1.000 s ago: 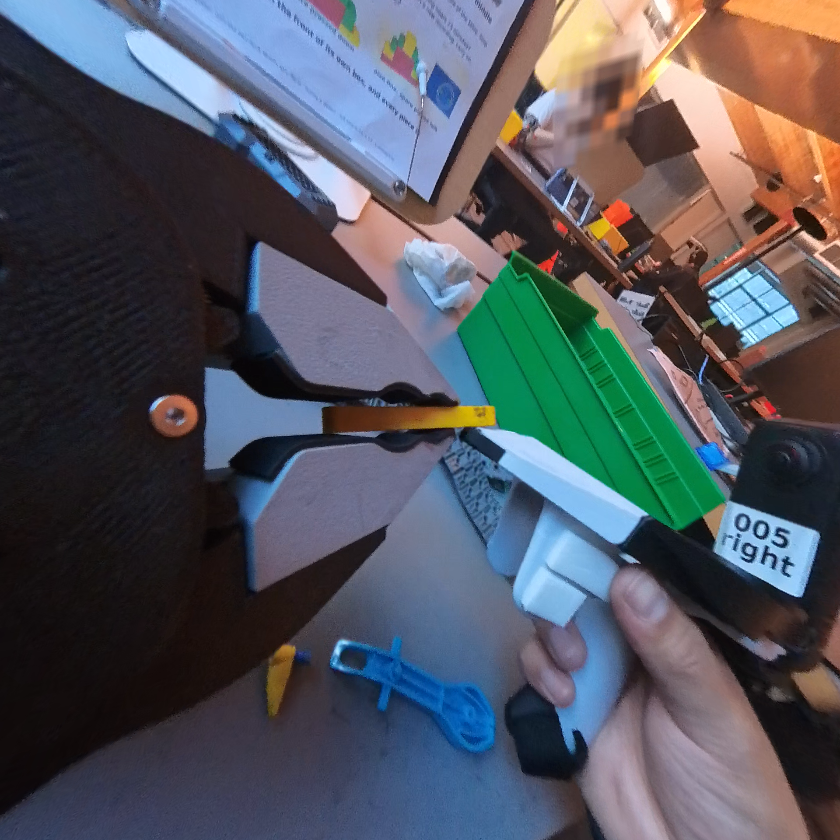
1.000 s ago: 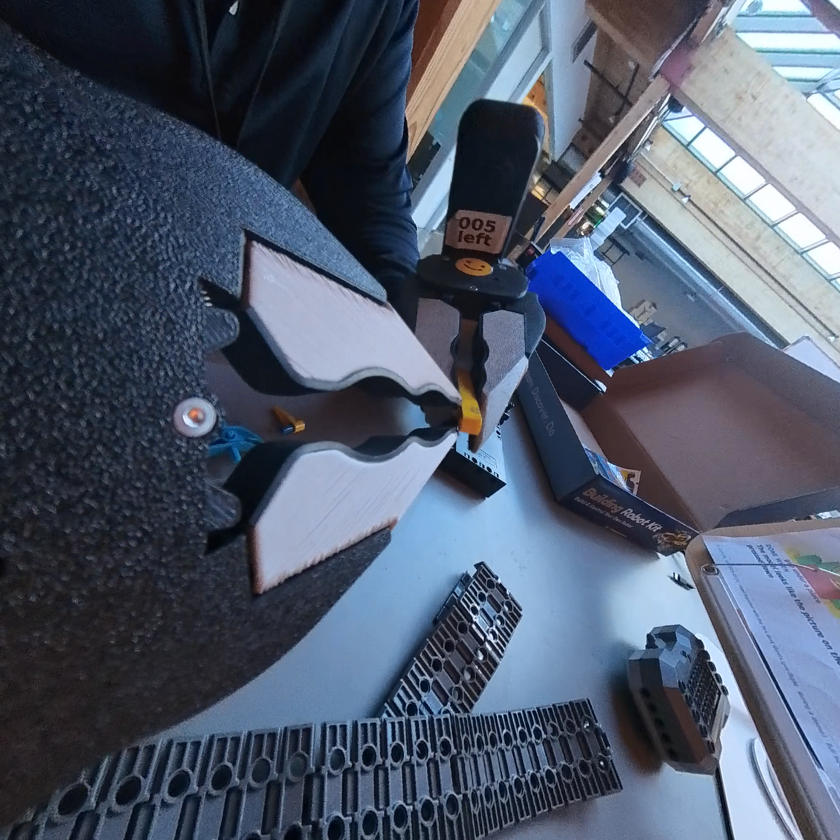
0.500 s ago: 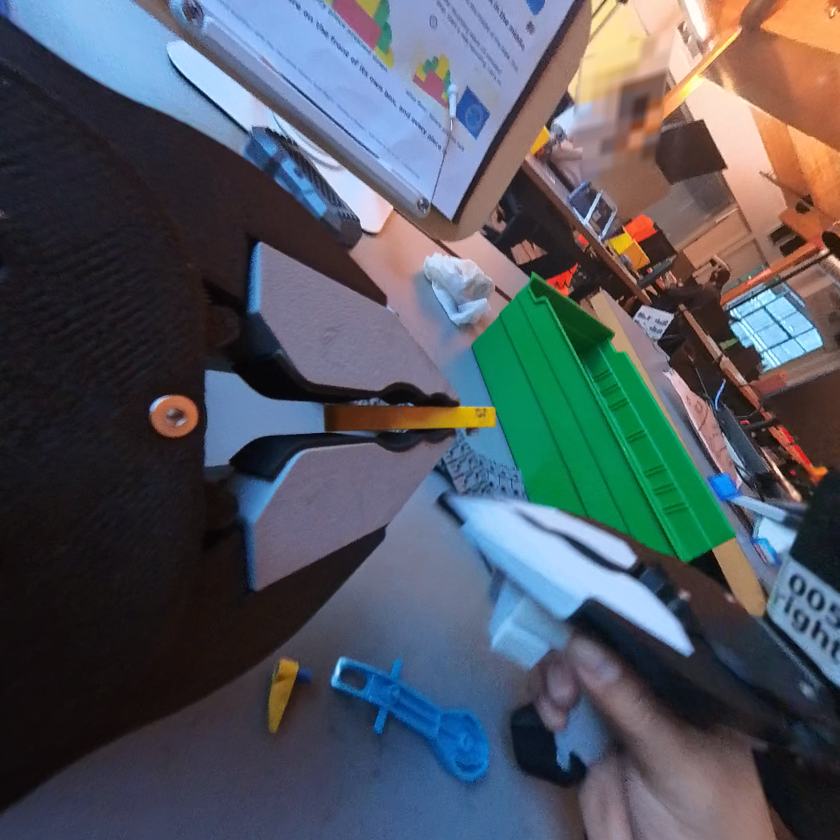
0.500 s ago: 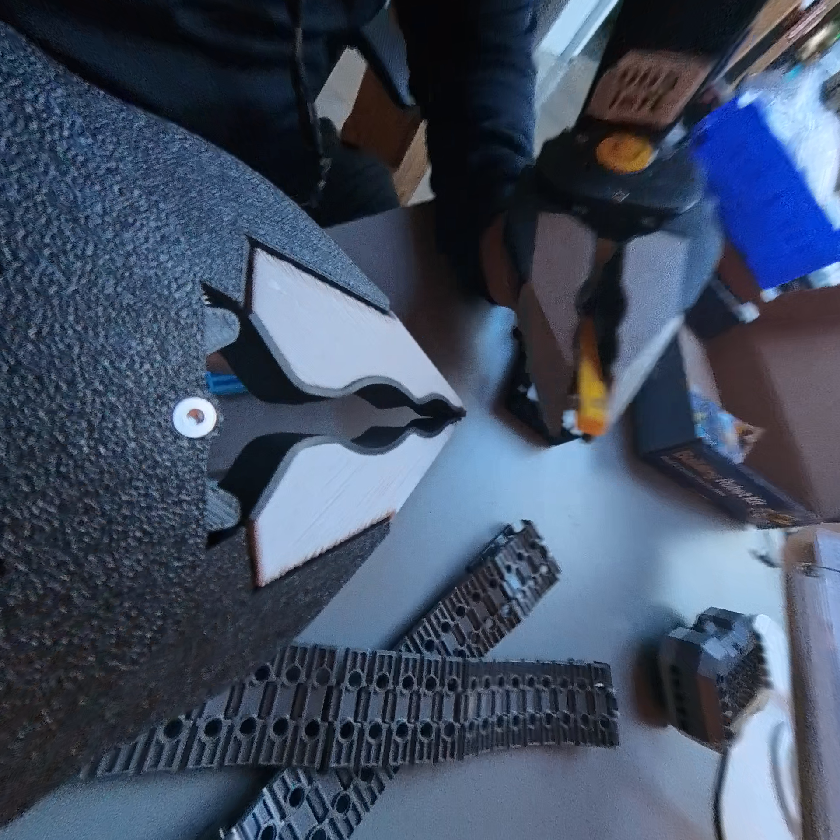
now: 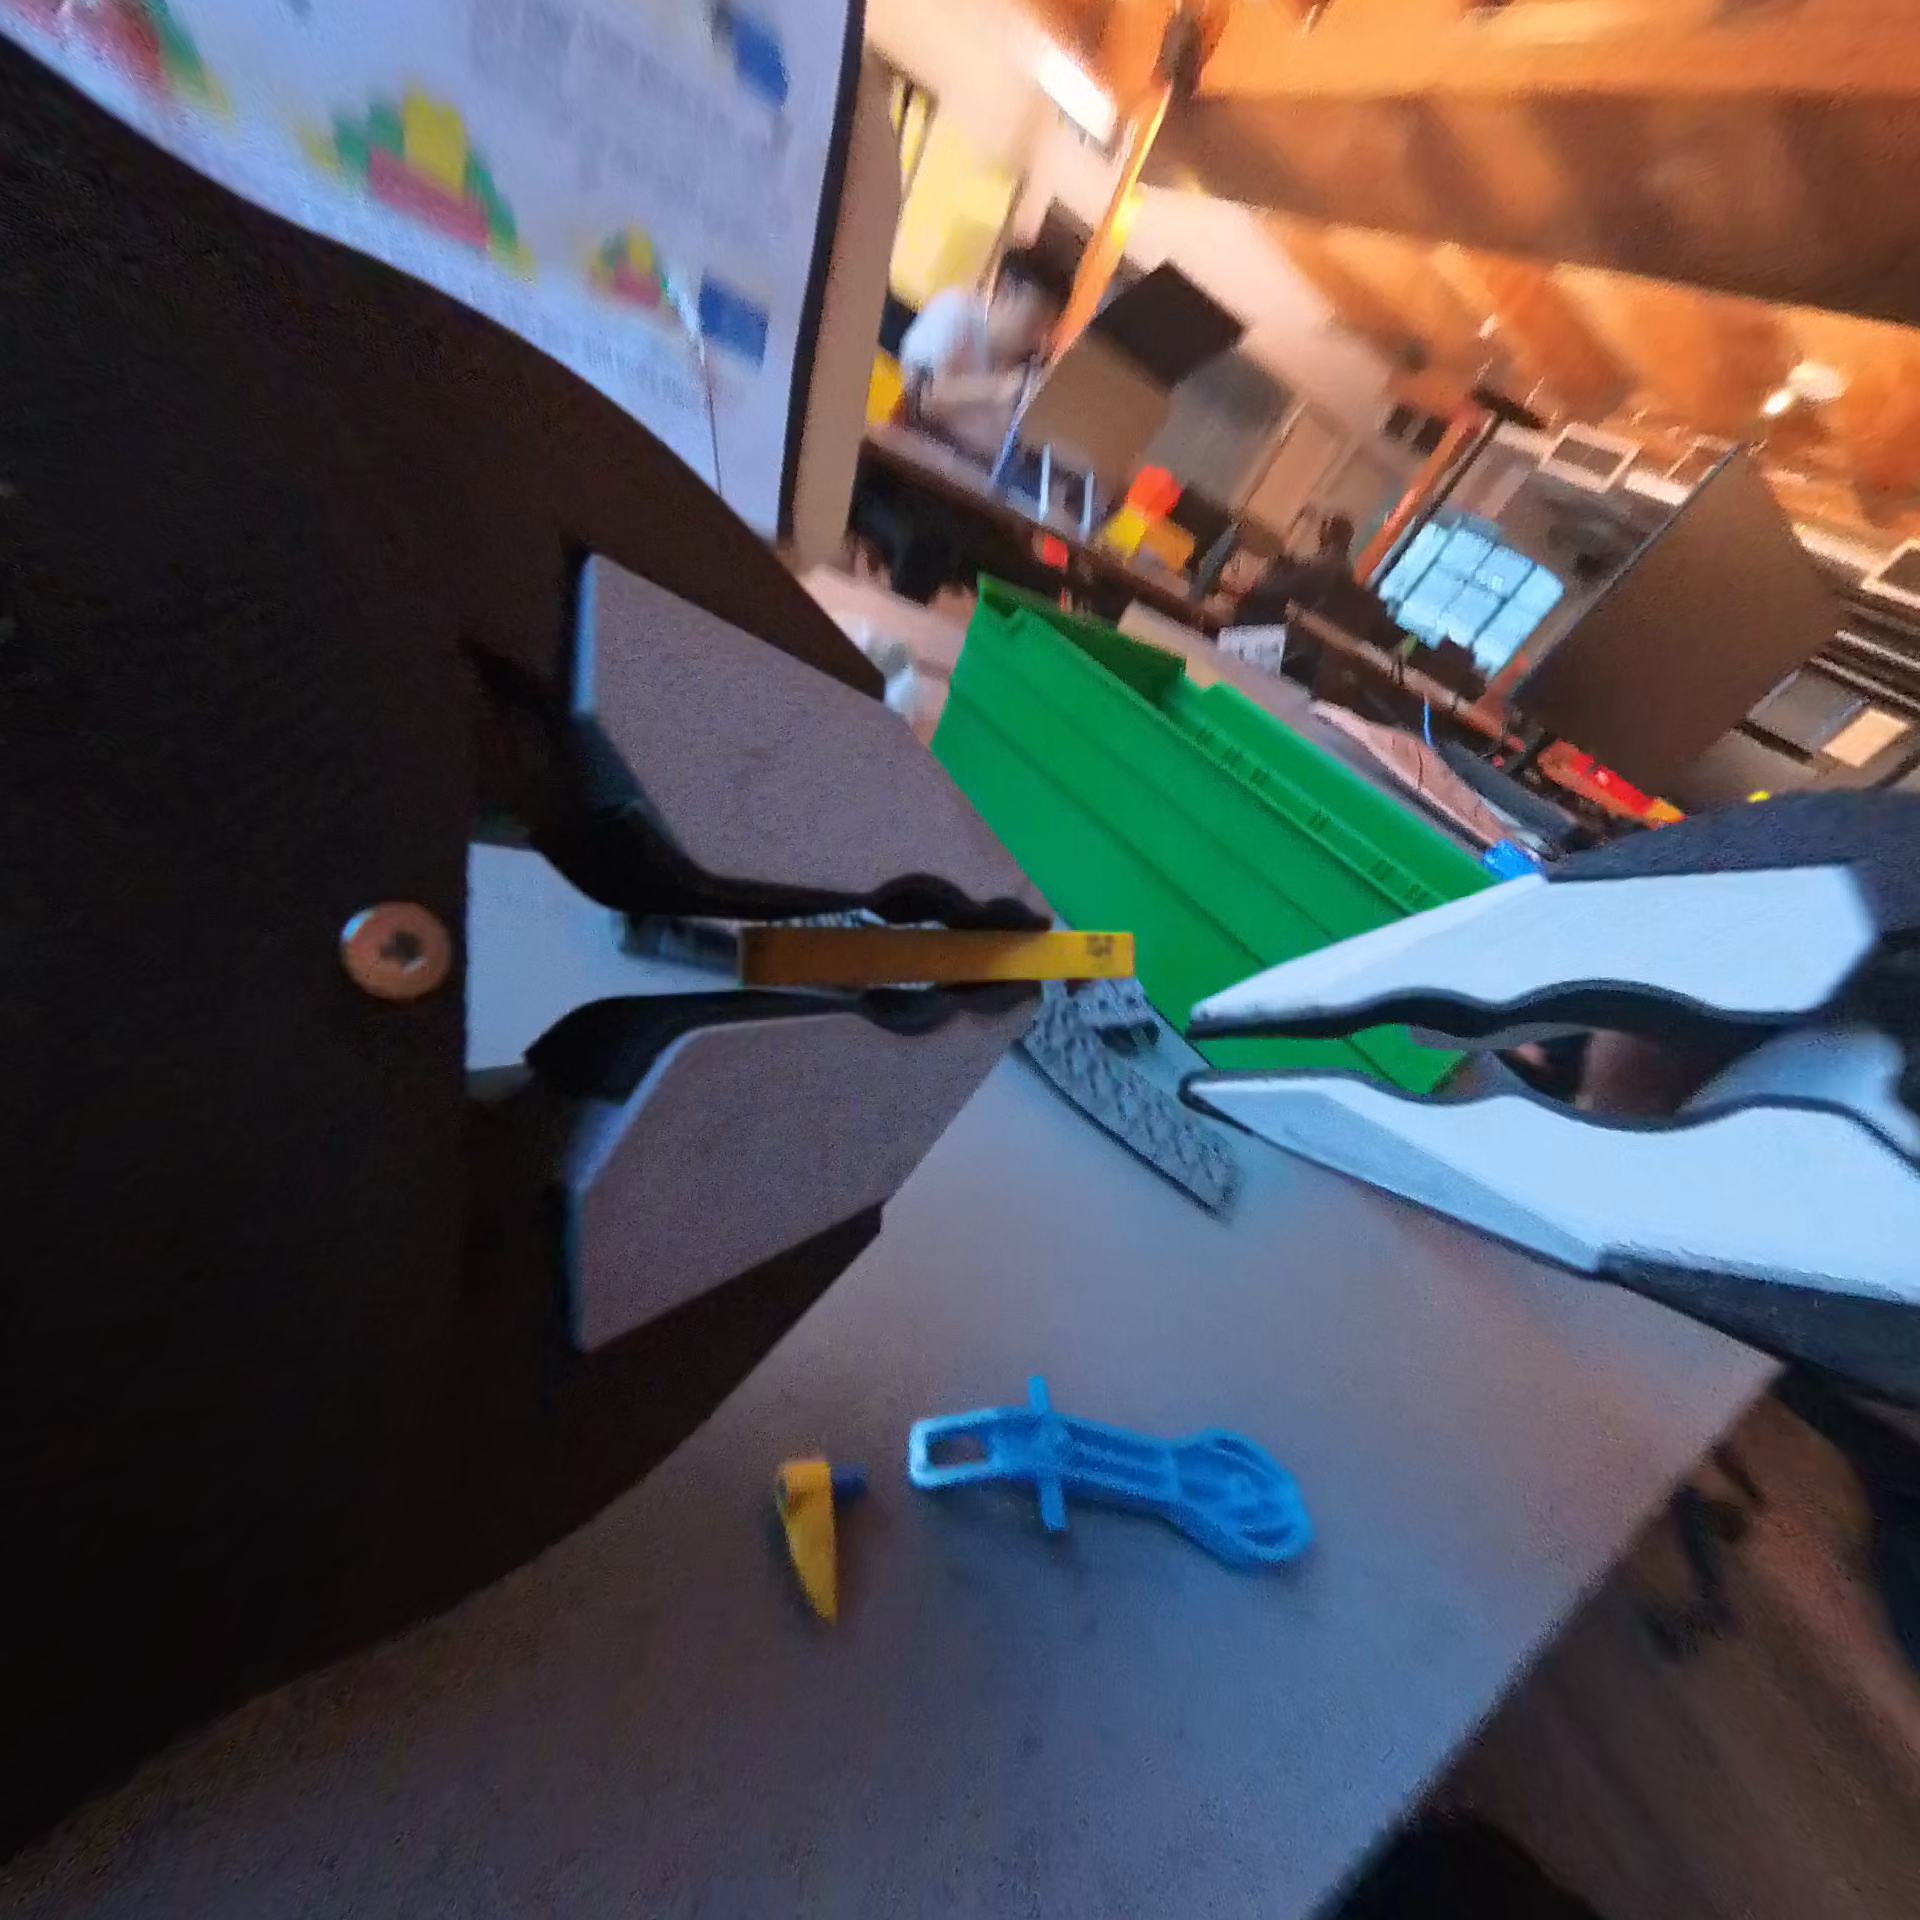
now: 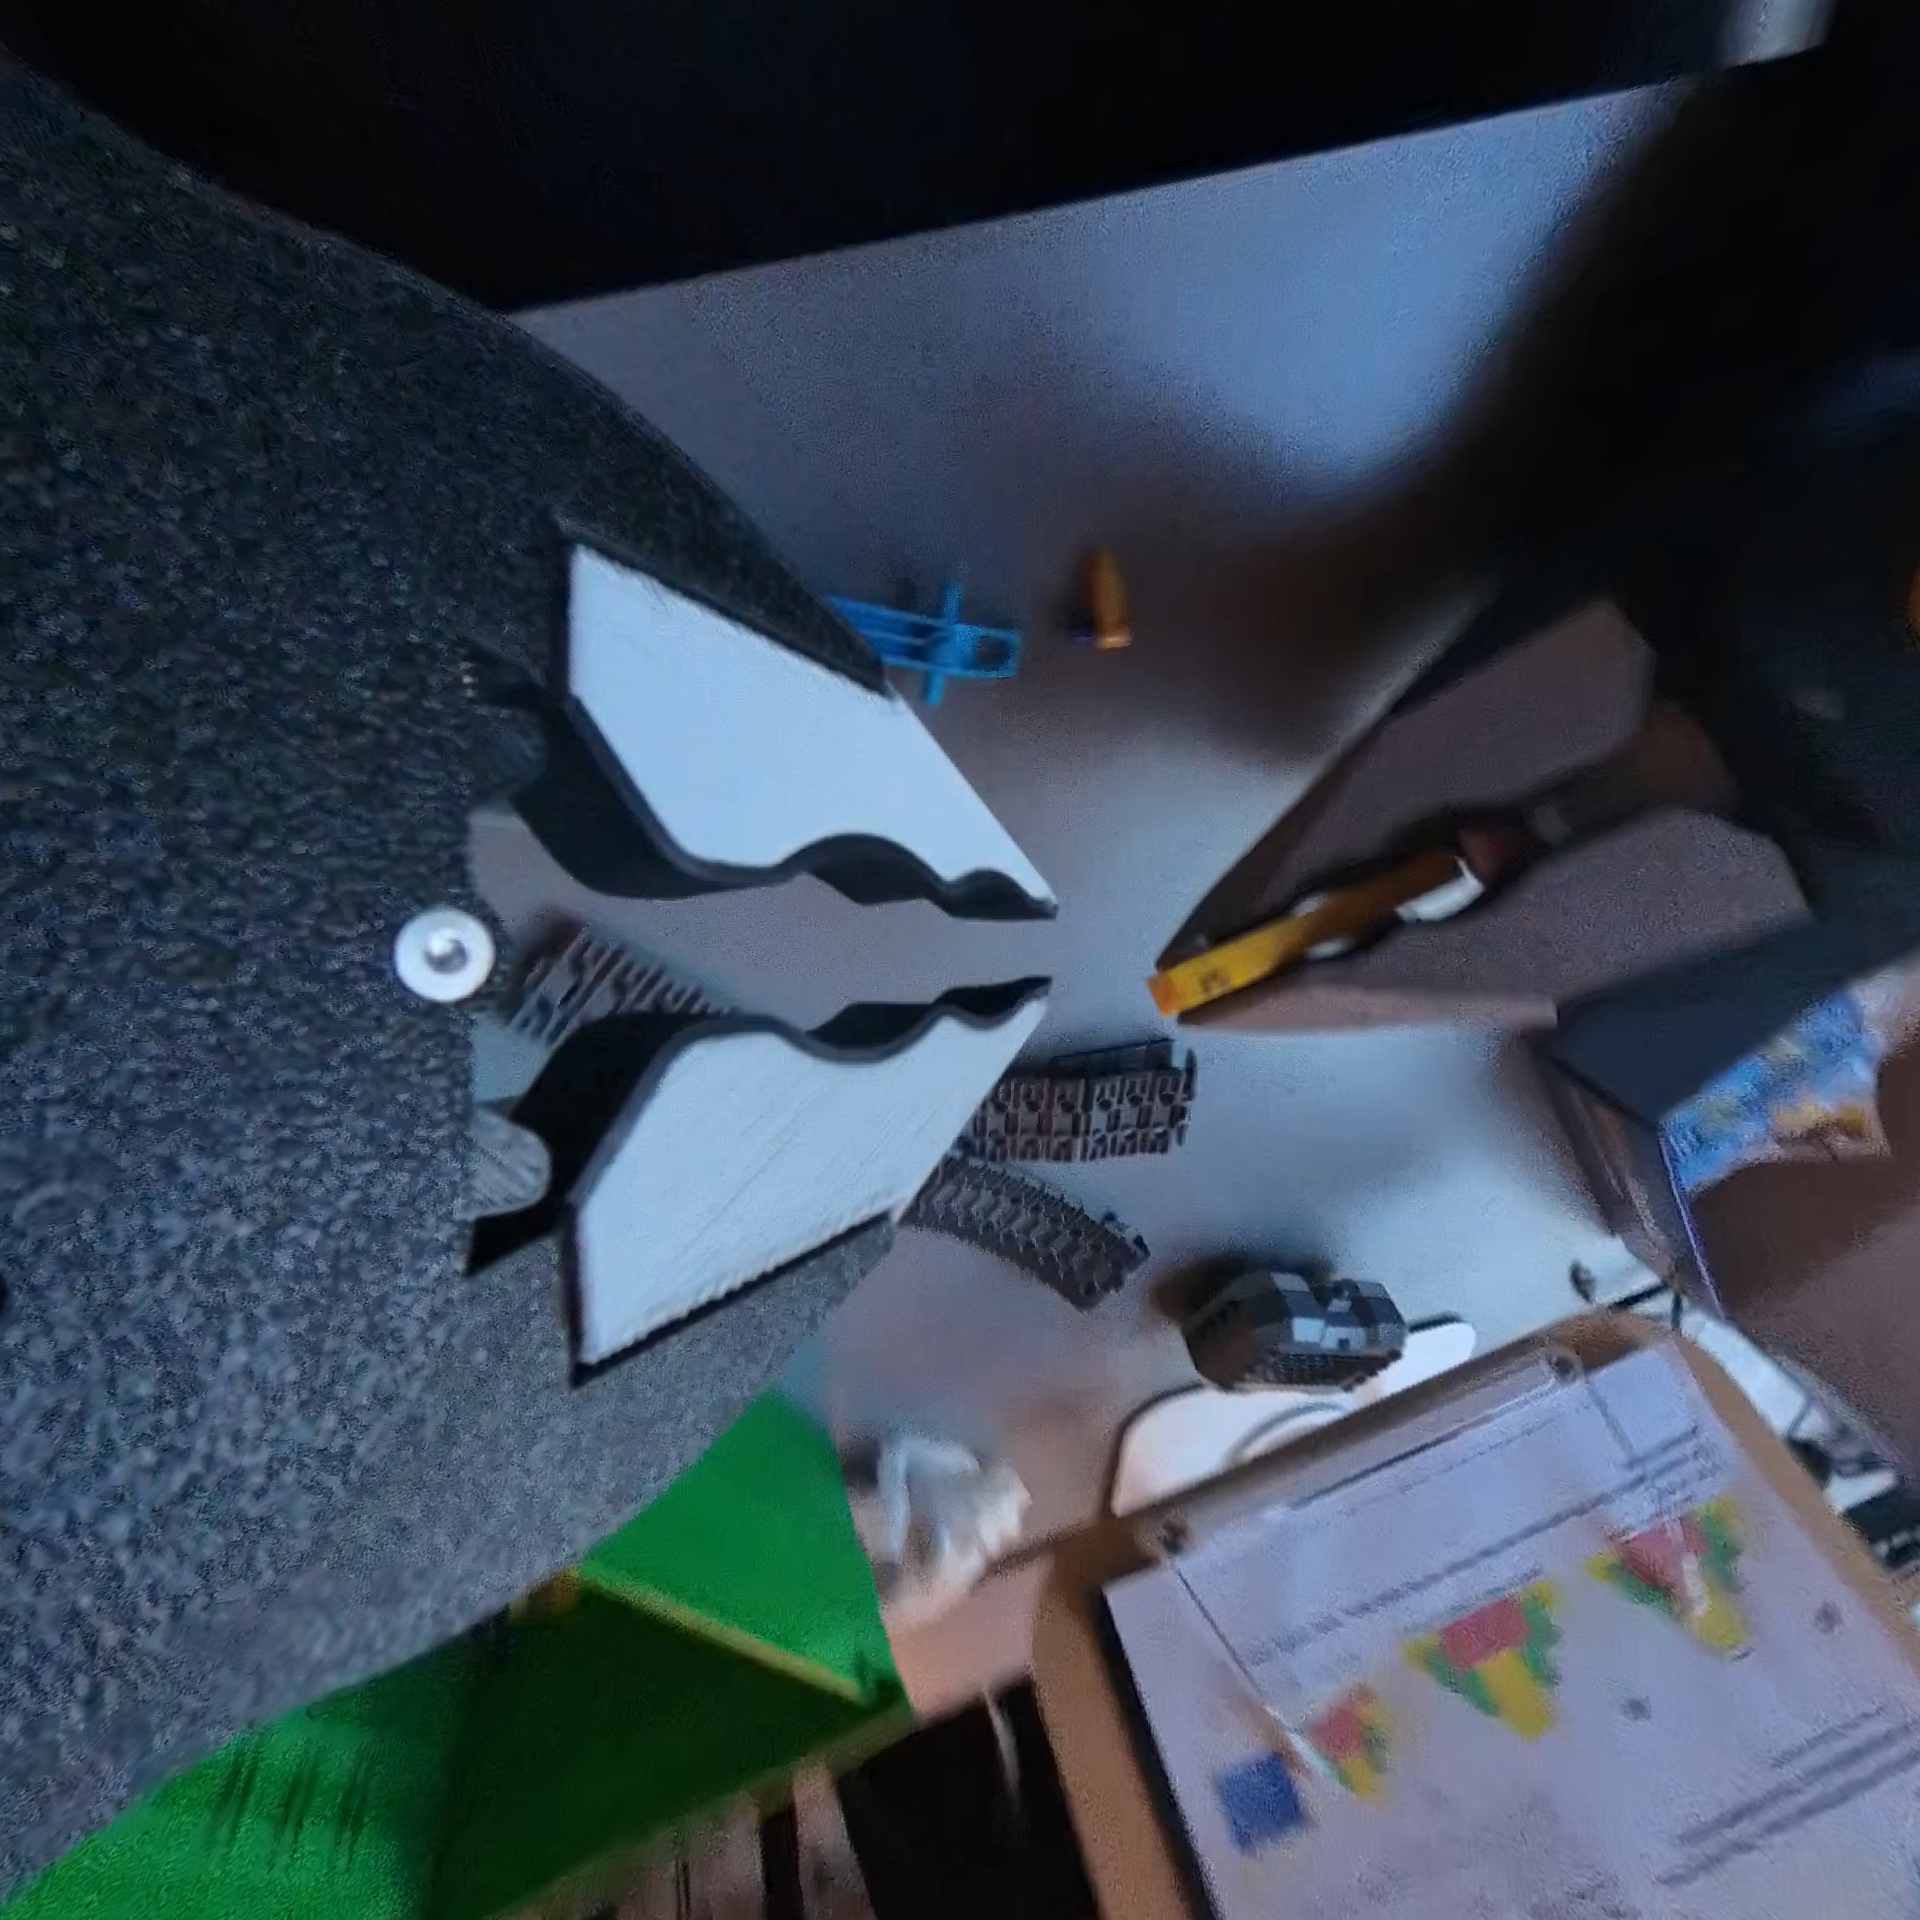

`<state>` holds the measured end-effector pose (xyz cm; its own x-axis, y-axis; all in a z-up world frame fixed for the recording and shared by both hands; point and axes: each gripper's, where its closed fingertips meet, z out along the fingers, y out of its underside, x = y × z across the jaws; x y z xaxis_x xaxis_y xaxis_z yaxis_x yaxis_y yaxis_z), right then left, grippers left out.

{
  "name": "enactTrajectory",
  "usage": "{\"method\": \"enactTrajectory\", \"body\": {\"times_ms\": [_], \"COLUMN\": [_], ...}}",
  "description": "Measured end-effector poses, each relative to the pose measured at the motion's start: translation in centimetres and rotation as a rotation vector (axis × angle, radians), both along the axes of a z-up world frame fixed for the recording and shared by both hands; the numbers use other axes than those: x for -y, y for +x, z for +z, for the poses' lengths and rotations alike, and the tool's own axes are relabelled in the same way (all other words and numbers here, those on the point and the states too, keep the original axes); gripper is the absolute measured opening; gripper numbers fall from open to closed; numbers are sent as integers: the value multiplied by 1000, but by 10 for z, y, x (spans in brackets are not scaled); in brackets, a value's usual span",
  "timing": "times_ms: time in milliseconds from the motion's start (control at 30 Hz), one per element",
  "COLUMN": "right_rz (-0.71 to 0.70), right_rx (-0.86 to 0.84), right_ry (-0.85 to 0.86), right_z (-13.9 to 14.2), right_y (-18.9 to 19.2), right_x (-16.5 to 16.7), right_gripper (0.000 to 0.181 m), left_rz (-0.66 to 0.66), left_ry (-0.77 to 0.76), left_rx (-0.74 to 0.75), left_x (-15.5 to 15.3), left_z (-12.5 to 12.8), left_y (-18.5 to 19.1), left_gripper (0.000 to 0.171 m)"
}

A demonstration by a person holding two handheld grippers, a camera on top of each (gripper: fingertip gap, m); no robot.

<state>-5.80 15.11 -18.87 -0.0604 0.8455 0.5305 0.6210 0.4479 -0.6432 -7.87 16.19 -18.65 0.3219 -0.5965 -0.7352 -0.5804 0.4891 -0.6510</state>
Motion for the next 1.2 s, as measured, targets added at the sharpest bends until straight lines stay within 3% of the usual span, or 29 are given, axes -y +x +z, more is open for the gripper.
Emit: {"method": "enactTrajectory", "body": {"times_ms": [167, 400, 867, 1200], "right_rz": [-29, -41, -27, -40], "right_rx": [71, 77, 193, 286], "right_ry": [269, 378, 409, 475], "right_z": [6, 12, -1, -18], "right_y": [-3, -7, -9, -9], "right_x": [4, 5, 3, -8], "right_gripper": [2, 3, 0, 2], "left_rz": [104, 108, 139, 189], "left_ry": [223, 307, 309, 178], "left_rx": [-156, -252, -307, -363], "left_x": [-4, 2, 0, -7], "left_z": [3, -4, -10, -30], "left_y": [1, 10, 12, 10], "left_gripper": [5, 5, 5, 6]}}
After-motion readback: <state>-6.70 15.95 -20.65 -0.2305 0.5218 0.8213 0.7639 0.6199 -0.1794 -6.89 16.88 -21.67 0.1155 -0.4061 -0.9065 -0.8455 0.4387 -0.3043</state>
